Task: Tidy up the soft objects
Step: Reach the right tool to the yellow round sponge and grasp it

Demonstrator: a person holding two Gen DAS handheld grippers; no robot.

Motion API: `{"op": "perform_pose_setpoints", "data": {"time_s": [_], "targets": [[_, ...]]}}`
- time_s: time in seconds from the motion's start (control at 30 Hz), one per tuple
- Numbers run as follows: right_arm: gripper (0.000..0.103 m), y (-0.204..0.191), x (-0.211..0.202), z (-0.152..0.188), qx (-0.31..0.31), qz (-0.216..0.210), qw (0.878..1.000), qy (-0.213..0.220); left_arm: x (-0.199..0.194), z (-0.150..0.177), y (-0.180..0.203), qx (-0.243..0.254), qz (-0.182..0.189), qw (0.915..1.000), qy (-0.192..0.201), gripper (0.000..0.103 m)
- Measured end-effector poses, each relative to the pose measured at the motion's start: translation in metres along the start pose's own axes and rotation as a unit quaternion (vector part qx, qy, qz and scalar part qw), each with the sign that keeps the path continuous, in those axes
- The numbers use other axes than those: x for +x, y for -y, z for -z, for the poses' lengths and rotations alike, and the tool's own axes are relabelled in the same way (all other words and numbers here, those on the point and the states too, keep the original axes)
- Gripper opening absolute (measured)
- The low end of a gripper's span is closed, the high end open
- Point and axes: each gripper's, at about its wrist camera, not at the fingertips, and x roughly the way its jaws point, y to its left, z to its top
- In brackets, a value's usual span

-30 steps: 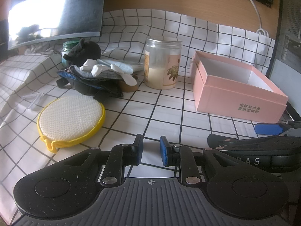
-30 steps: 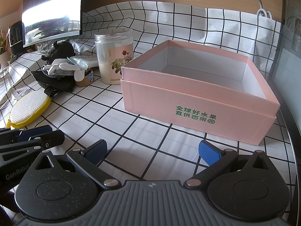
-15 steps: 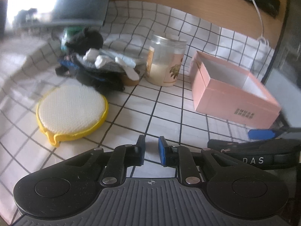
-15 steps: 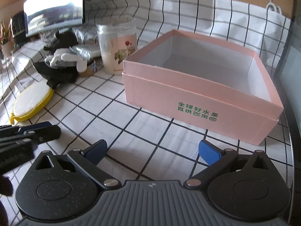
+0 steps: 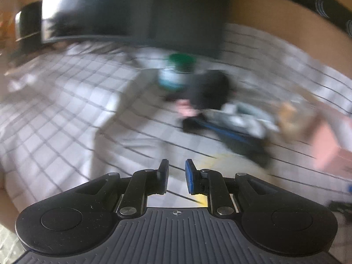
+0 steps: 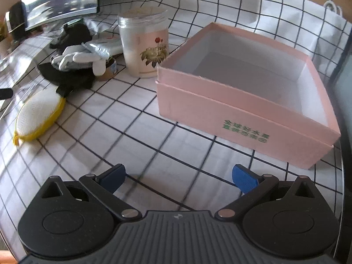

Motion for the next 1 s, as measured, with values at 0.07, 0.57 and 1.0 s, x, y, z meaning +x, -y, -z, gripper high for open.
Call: {"op": "perform_pose_setpoints", "data": {"time_s": [0.07, 0.57, 1.0], "targets": [[0.103, -0.018, -0.012, -0.002, -0.004, -0.002, 1.000, 0.024, 0.017, -0.006, -0.014, -0.011, 0.007, 0.9998, -0.013, 0.019], [0.103, -0.109, -0.031, -0.009, -0.070, -0.053, 0.995, 0.048, 0.066, -0.023, -0.022, 0.015, 0.031, 0.9980, -0.053, 0.022], [0.103, -0.138, -0.015, -0.041, -0.079, -0.087, 0.991, 0.064, 0.054, -0.009, -0.036, 0.040, 0.073, 0.9961, -0.031, 0.015]]}}
